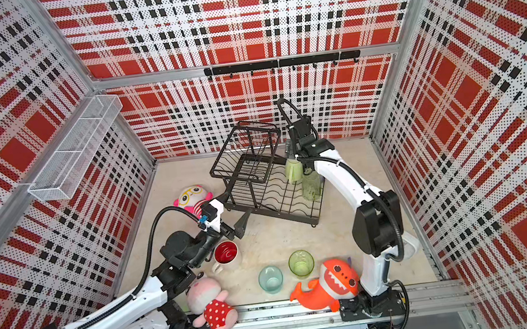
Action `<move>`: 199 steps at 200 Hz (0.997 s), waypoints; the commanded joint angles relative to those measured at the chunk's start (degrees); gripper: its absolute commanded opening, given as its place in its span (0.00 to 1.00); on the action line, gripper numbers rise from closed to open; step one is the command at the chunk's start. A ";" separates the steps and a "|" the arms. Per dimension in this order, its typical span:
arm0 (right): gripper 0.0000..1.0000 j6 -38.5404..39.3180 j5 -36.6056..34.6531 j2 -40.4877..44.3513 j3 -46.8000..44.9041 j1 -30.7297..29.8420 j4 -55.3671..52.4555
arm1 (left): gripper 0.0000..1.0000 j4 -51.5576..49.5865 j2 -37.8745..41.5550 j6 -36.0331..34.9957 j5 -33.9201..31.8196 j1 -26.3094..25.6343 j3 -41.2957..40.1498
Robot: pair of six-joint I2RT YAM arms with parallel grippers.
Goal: Load cups into a dish rack
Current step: Place the cup upside down at the dish rack, then pick up the cup from the center of the table.
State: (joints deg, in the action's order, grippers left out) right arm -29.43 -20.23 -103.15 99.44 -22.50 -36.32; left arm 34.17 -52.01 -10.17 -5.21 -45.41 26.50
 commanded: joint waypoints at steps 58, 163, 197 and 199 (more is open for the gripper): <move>1.00 4.82 2.06 21.65 -19.08 -0.31 12.43 | 0.95 -2.85 5.96 3.99 -9.28 1.73 -0.77; 1.00 16.64 19.35 40.13 -36.71 -0.61 17.35 | 0.95 -31.82 14.08 23.01 -10.48 18.14 2.41; 1.00 20.12 25.87 42.35 -38.90 -0.61 17.34 | 0.95 -41.32 11.20 32.75 -4.51 22.73 4.61; 1.00 20.29 26.10 42.45 -39.00 -0.61 17.33 | 0.94 -42.22 10.91 34.03 -4.53 22.93 4.90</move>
State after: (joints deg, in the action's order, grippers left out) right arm -13.56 -0.34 -62.63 61.73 -22.76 -19.81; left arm 2.81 -39.13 13.80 -14.57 -24.82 27.86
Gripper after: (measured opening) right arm 0.999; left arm 0.953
